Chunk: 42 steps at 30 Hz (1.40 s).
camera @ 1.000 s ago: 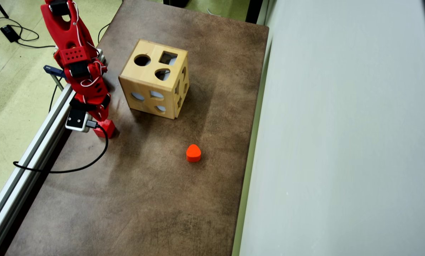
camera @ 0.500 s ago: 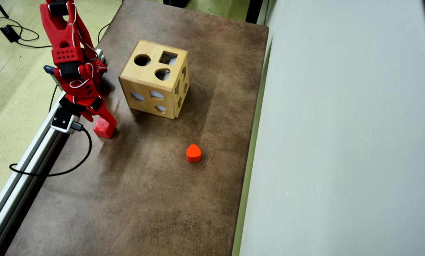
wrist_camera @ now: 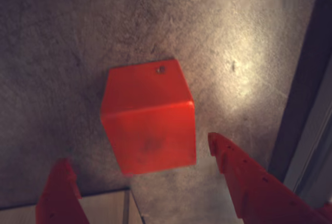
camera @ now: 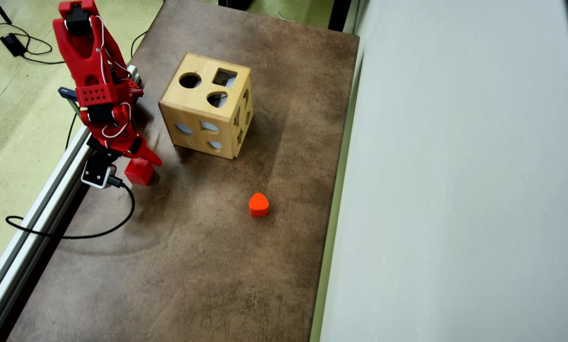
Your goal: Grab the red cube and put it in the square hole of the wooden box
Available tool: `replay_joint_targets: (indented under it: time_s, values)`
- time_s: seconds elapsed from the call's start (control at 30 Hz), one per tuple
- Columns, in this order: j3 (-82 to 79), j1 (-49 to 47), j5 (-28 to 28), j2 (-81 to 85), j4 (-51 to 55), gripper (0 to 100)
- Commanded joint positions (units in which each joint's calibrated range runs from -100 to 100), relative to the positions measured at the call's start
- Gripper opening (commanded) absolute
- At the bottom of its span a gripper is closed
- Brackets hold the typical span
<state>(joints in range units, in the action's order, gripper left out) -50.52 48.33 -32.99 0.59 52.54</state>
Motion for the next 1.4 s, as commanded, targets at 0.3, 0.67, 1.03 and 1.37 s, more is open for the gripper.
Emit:
replay_joint_targets:
  time_s: [0.3,0.67,1.03,1.37]
  values:
    - [1.68,0.33,-0.34,-0.64,-3.21,40]
    - [1.68,0.41,-0.24,-2.50,-4.89,40]
    - [2.13,0.48,0.10,-5.31,-4.89,30]
    - [1.86,0.41,0.10,-5.22,-4.89,6]
